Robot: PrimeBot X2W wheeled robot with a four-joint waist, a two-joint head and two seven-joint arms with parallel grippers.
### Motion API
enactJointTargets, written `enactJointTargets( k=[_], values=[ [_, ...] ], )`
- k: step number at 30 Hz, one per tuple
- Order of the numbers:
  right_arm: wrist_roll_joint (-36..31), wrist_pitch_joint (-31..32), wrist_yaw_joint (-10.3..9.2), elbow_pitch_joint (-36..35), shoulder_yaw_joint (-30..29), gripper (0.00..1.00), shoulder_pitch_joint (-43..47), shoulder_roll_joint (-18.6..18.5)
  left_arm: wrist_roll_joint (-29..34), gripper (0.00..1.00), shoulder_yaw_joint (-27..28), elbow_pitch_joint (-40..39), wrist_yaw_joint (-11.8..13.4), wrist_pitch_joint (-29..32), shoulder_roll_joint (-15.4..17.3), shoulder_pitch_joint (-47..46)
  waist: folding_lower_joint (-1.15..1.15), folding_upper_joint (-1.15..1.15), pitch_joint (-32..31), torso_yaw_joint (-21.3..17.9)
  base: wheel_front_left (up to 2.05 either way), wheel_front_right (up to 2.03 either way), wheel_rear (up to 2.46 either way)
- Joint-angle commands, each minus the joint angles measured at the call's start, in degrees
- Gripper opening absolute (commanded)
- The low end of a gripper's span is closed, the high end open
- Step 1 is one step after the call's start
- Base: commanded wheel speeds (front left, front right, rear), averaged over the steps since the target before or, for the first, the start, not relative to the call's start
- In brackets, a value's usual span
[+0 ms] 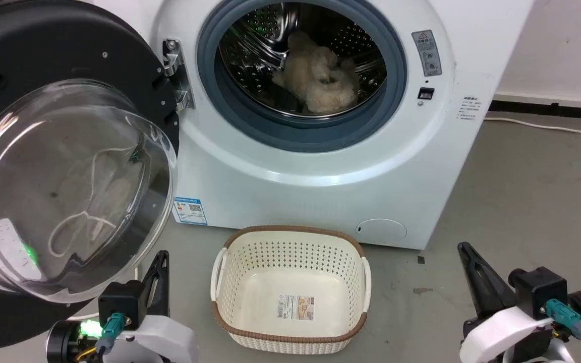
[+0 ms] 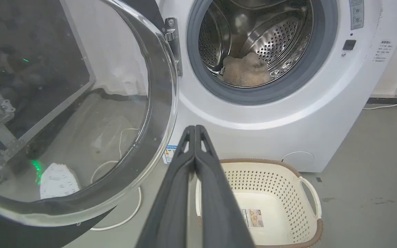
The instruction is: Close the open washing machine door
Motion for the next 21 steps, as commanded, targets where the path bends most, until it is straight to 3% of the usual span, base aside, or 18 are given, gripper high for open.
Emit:
enactJointTargets(
  k=[1, 21],
  values=[
    [-0.4, 0.0, 0.05, -0.3, -0.1, 0.0, 1.0, 0.3, 0.1, 0.0, 0.0, -0.2, 0.2, 0.0, 0.0, -0.1, 0.0, 0.0, 0.0, 0.0, 0.0, 0.0, 0.0],
    [-0.4, 0.0, 0.05, -0.3, -0.1, 0.0, 1.0, 0.3, 0.1, 0.0, 0.0, -0.2, 0.2, 0.0, 0.0, -0.1, 0.0, 0.0, 0.0, 0.0, 0.0, 0.0, 0.0]
  ],
)
